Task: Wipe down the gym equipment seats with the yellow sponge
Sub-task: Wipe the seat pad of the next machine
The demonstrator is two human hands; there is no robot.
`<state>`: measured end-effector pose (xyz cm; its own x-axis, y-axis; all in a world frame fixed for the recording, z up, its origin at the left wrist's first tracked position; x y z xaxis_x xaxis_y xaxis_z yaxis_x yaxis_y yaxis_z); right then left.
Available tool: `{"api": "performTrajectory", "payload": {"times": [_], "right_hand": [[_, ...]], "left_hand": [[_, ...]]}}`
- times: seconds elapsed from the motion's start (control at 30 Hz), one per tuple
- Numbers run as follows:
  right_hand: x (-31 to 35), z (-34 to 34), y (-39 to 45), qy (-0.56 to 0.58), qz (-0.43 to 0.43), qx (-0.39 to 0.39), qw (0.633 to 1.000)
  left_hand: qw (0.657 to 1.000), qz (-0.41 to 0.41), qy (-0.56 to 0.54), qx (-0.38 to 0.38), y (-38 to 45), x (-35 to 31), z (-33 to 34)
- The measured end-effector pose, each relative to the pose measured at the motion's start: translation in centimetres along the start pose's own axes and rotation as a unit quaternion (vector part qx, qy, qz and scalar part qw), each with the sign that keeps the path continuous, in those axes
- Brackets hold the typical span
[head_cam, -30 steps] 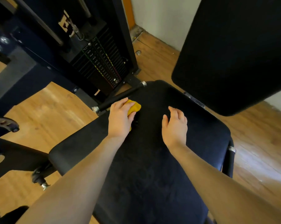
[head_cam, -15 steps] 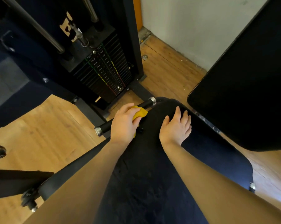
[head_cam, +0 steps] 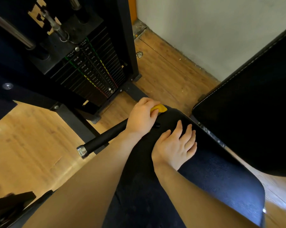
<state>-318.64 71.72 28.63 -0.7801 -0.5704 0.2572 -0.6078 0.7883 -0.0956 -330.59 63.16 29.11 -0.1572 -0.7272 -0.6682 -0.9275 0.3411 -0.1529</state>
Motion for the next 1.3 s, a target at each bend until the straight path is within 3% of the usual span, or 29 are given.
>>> {"api": "performTrajectory", "payload": {"times": [0.17, 0.43, 0.87, 1.17, 1.3], "right_hand": [[0.1, 0.0, 0.0, -0.019, 0.002, -0.006, 1.000], [0.0, 0.1, 0.1, -0.025, 0.006, -0.006, 1.000], [0.2, 0.0, 0.0, -0.033, -0.006, -0.038, 0.999], [0.1, 0.0, 0.0, -0.033, -0.006, -0.030, 0.999], [0.1, 0.2, 0.1, -0.029, -0.001, -0.019, 0.999]], "left_hand": [[0.991, 0.021, -0.039, 0.127, 0.3, 0.2, 1.0], [0.982, 0.004, -0.067, 0.178, -2.9, 2.5, -1.6], [0.981, -0.023, -0.102, 0.164, 0.9, 0.8, 2.4], [0.983, -0.011, -0.110, 0.149, -7.7, 4.1, -4.3], [0.986, 0.016, -0.091, 0.136, -7.7, 4.0, -4.6]]}}
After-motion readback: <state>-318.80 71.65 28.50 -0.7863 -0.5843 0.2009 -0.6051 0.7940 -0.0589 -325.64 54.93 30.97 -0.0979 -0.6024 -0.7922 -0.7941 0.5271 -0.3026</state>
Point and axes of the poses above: each hand's wrist, its own y-axis towards the middle knuckle, its own z-axis out of the palm, x = y × z, the point moved 6 cm from there along y, towards the middle knuckle, and after that the axes turned 3 degrees about -x, right-handed, at the moved point
